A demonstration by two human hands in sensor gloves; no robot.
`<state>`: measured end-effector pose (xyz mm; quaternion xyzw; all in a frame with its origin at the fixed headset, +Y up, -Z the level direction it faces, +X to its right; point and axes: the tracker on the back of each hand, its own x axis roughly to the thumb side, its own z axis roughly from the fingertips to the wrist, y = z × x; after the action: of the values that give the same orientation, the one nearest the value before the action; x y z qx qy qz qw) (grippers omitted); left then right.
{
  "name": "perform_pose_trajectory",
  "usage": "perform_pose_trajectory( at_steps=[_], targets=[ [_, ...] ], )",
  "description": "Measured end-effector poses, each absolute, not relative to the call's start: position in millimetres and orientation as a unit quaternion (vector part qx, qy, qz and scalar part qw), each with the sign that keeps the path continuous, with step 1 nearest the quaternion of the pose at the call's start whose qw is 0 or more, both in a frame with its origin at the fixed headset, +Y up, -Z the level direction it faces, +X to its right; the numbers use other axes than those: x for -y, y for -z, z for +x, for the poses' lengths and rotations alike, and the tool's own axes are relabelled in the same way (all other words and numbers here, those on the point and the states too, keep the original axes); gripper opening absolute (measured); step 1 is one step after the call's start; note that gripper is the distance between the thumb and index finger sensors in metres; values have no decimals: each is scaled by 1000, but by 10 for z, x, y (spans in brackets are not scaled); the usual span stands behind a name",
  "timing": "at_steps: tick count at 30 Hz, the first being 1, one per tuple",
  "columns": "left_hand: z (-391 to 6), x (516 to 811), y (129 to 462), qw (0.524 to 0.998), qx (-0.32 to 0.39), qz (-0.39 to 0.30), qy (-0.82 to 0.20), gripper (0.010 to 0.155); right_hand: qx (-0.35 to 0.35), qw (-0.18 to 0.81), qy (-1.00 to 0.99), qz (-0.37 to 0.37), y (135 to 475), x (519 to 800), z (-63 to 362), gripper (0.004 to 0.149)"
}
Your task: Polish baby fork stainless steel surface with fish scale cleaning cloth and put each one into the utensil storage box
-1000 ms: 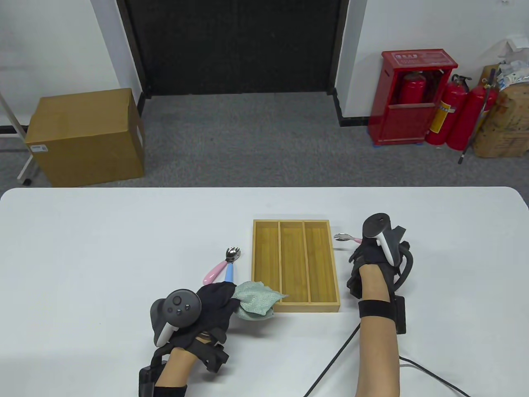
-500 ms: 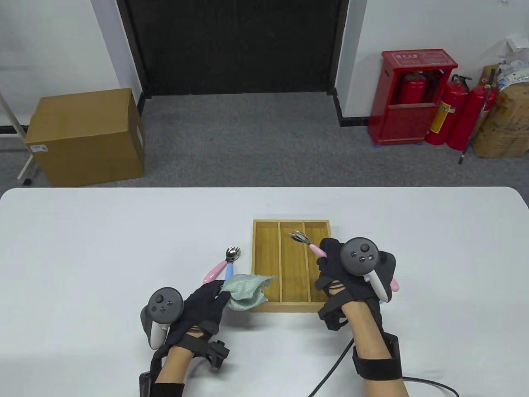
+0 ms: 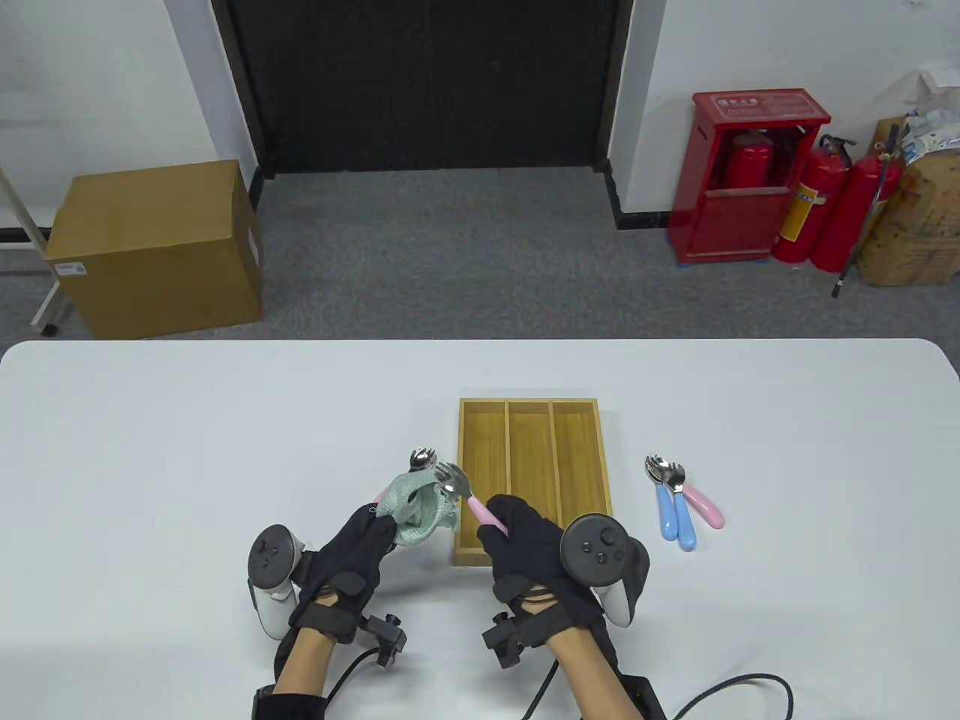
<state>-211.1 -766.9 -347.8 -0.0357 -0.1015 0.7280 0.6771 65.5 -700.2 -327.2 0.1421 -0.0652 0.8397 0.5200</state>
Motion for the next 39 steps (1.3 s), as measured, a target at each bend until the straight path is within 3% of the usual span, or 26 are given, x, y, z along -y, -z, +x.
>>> perform_pose_trajectory(
  at_steps=[9, 14, 17, 19, 23, 30, 39],
  targets=[
    [-1975, 7695, 3494, 642, 156, -66, -747, 49, 42, 540, -822, 177, 3199, 7169, 494, 46],
    [-1939, 7704, 3467, 591, 183, -76, -782, 65, 39, 552, -809, 199, 3160, 7188, 517, 46],
    [-1935, 7682, 3469, 626, 178, -67, -756, 59, 44, 551, -806, 209, 3129, 7182, 511, 46],
    [-1937, 7655, 3466, 653, 172, -57, -736, 65, 52, 552, -804, 215, 3110, 7172, 498, 46],
    [-1914, 7598, 3449, 639, 174, -52, -747, 73, 49, 539, -810, 227, 3101, 7172, 460, 47],
    [-1824, 7410, 3397, 633, 190, -21, -750, 61, 52, 526, -817, 230, 3104, 7182, 428, 47],
    [-1826, 7465, 3427, 664, 157, -15, -731, 55, 47, 501, -828, 247, 3105, 7226, 374, 48]
  ],
)
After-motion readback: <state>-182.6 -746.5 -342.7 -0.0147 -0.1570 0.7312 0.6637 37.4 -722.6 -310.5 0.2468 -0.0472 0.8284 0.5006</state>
